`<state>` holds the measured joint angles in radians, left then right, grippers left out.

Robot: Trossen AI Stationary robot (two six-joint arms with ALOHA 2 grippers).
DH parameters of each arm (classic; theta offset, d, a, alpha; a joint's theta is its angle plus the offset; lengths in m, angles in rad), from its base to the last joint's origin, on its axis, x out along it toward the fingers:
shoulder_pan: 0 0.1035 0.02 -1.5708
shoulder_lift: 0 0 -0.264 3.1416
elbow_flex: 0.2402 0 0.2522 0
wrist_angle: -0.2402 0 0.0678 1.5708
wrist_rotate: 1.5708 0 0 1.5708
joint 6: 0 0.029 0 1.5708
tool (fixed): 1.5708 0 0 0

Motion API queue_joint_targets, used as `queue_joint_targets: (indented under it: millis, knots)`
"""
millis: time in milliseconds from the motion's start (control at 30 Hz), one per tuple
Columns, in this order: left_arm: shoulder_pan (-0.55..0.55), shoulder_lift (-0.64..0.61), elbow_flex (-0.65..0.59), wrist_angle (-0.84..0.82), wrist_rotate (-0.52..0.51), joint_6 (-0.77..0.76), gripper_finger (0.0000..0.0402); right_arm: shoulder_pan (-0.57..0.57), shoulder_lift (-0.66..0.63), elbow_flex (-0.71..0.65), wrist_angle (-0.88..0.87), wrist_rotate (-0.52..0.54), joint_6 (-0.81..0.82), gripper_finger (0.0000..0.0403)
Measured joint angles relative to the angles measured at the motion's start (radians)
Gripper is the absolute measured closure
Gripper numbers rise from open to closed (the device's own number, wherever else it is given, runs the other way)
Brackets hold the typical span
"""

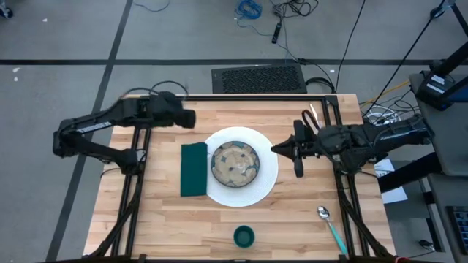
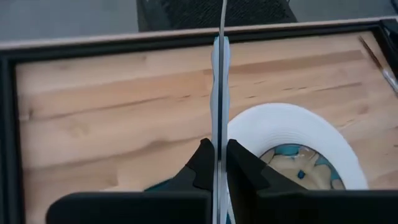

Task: Set table place
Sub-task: Put the green fork on the napkin

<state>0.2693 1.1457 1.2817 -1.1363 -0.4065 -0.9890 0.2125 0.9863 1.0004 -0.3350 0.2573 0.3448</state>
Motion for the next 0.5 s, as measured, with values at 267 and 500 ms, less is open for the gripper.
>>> queue_joint_targets:
  millis: [267,500]
  knots:
    - [-0.195,0.200,0.096,0.016,-0.251,-0.025,0.0400,-0.132,0.000,0.000,0.019,-0.104,-0.031,0.0403]
    - [-0.293,0.379,0.194,0.154,-0.437,0.070,0.0400,-0.263,0.018,0.000,0.197,-0.067,0.006,0.0403]
